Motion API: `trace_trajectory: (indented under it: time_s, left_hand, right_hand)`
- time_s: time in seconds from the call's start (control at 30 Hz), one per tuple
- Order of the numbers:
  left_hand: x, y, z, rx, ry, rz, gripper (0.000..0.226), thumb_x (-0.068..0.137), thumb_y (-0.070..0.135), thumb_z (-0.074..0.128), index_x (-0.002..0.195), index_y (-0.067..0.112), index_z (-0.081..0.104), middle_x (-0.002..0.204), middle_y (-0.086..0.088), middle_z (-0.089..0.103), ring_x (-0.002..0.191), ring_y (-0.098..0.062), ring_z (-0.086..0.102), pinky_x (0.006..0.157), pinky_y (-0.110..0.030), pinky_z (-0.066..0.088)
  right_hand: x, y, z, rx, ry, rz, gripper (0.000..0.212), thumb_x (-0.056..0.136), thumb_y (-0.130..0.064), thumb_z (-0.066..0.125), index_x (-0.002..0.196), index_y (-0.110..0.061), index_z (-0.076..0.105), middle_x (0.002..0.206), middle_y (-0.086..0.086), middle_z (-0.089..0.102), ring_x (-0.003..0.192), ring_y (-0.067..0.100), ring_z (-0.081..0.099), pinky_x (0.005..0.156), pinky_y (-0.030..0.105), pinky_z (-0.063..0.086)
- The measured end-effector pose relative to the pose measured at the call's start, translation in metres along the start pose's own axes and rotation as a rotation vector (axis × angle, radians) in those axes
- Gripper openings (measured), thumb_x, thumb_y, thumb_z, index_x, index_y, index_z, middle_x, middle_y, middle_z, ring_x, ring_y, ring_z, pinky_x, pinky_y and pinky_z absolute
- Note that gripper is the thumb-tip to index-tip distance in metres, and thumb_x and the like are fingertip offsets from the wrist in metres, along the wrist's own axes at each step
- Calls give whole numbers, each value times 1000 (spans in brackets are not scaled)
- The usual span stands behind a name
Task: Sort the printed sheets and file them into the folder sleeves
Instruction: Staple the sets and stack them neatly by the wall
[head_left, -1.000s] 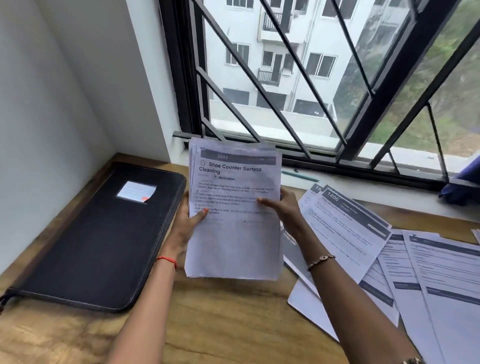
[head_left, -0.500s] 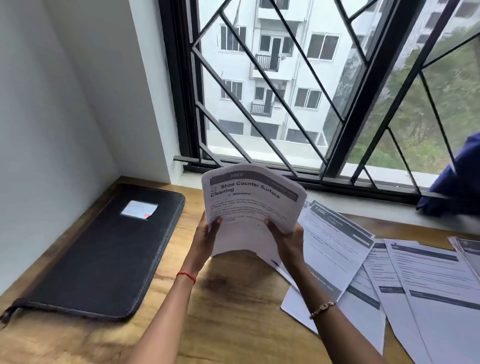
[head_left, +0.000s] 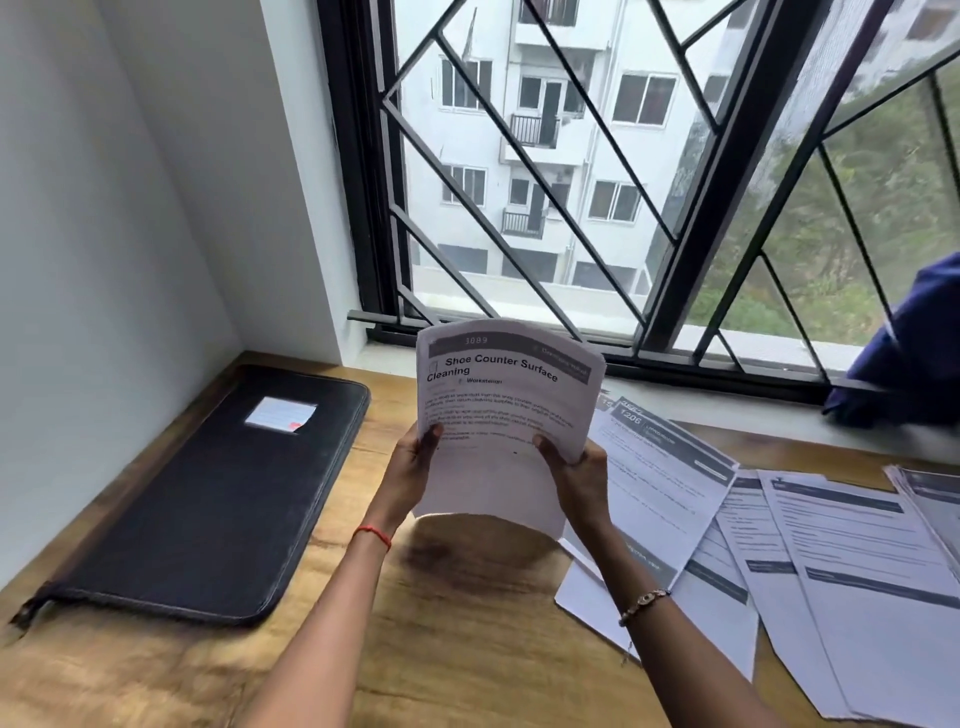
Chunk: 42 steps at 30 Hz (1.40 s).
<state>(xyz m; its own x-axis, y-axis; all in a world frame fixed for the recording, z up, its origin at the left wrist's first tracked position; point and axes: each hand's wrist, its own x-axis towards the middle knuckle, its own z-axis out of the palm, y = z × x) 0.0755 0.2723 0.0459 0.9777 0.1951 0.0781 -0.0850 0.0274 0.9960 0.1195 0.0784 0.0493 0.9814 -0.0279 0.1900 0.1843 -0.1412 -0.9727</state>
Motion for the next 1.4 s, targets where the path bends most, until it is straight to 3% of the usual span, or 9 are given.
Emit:
trace_trajectory:
  time_s: [0.1, 0.3, 0.43, 0.6, 0.87, 1.03, 1.2, 1.3, 1.4]
  left_hand:
    - [3, 7, 0, 22, -10, -4, 25, 99, 23, 40, 117, 18, 56, 111, 0, 64, 103, -13, 61, 85, -27, 53]
    - [24, 43, 9, 11, 36, 20, 22, 91, 14, 58, 113, 13, 57, 101, -2, 68, 88, -15, 68, 69, -23, 56]
    - [40, 47, 44, 30, 69, 33, 16, 97, 16, 48, 112, 15, 52, 98, -5, 67, 86, -19, 68, 70, -31, 58]
    - [41, 21, 108, 62, -13, -8, 17, 100, 14, 41, 116, 18, 46, 107, -12, 63, 92, -24, 66, 77, -40, 57]
    - [23, -17, 244, 174, -90, -19, 14, 99, 11, 43, 110, 12, 50, 97, -16, 66, 76, -21, 61, 58, -20, 50]
    - [4, -35, 329, 214, -184, -26, 14, 98, 12, 46, 106, 6, 55, 89, -10, 63, 69, -9, 57, 51, -7, 42]
    - [-16, -56, 386, 235, -299, -72, 14, 97, 13, 48, 107, 9, 57, 93, -9, 64, 76, -17, 59, 63, -19, 50]
    - [-20, -70, 401, 288, -349, -67, 9, 96, 17, 50, 99, 17, 58, 98, -10, 64, 87, -26, 60, 79, -40, 49]
    - [-16, -87, 406, 314, -354, -129, 13, 92, 18, 54, 103, 12, 58, 104, -17, 65, 93, -32, 63, 84, -50, 50]
  right_hand:
    - [4, -3, -3, -8, 24, 8, 6, 82, -11, 70, 85, -6, 67, 75, 9, 66, 71, 22, 59, 67, 54, 53]
    - [15, -18, -37, 129, -139, 150, 18, 76, -2, 72, 89, -14, 70, 88, 6, 70, 77, 20, 66, 75, 38, 56]
    - [10, -6, -75, 132, -246, 281, 38, 62, -14, 74, 98, -3, 71, 94, 11, 73, 83, 26, 70, 76, 37, 58]
    - [-10, 14, -134, 231, -185, 491, 40, 57, -2, 77, 97, -1, 69, 88, 7, 74, 77, 20, 70, 70, 29, 58]
    - [-53, 44, -264, 256, -3, 662, 52, 57, -7, 76, 107, 2, 66, 101, 12, 72, 88, 26, 69, 72, 33, 58]
    - [-78, 61, -344, 148, 110, 733, 26, 76, -7, 73, 101, -3, 68, 88, 5, 73, 78, 18, 69, 63, 26, 55]
    - [-100, 78, -431, -96, 401, 738, 11, 82, -14, 70, 78, -5, 63, 73, 10, 63, 51, 13, 57, 46, 18, 45]
    - [-113, 90, -486, -532, 820, 679, 19, 78, -4, 67, 96, -3, 64, 97, 15, 62, 89, 29, 57, 70, 25, 45]
    - [-123, 102, -527, -793, 867, 835, 43, 75, -8, 72, 114, -3, 56, 126, 22, 47, 119, 39, 39, 97, 42, 33]
